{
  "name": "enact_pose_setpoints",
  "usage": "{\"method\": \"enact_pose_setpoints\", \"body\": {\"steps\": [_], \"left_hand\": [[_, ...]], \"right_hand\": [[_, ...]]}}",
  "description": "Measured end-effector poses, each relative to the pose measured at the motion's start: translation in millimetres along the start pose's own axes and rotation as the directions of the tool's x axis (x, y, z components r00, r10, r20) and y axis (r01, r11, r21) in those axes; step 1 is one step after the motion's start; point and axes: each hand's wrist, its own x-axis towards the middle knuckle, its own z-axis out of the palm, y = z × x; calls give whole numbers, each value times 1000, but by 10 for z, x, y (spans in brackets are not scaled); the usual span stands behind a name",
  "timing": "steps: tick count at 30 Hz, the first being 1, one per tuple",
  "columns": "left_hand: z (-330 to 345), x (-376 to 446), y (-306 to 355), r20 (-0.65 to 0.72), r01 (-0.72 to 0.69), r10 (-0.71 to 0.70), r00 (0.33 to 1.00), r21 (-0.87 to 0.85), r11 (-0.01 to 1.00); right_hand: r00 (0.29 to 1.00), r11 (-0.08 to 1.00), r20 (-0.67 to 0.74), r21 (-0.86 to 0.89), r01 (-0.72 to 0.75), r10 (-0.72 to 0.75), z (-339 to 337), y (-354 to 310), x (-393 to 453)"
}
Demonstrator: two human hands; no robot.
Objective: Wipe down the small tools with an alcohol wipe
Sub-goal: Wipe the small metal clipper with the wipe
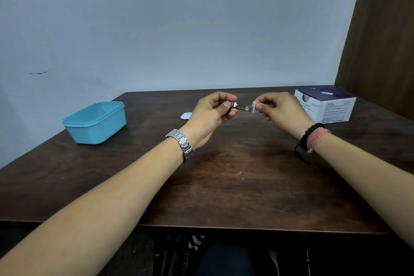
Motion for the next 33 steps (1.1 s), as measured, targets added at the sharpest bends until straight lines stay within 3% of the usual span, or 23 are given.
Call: {"method": "enact_pose_setpoints", "body": {"steps": [6,9,12,18,24,29,33], "left_hand": [[-21,16,-12,0,-12,12,1000,27,1000],[-21,13,-12,6,-12,12,1000,54,998],[-12,-1,4,20,-24,22,1000,104,994],[-12,-9,-3,43,-60,51,998,259,964],[-28,1,-17,51,-83,70,996,339,937],[-44,5,-6,65,-83,65,996,336,938],[-52,4,18,83,-81,57,995,325,942]], "right_hand": [[992,982,-106,183,-53,74,-79,42,50],[1000,966,-13,259,9,-6,-70,-69,0],[989,990,110,111,90,-102,0,-125,-71],[973,969,55,-97,228,-224,-23,-168,-90],[930,895,109,-252,367,-351,-6,-135,-89],[921,866,128,-315,388,-367,14,-179,-104],[957,928,86,-235,290,-278,30,-182,-108]]}}
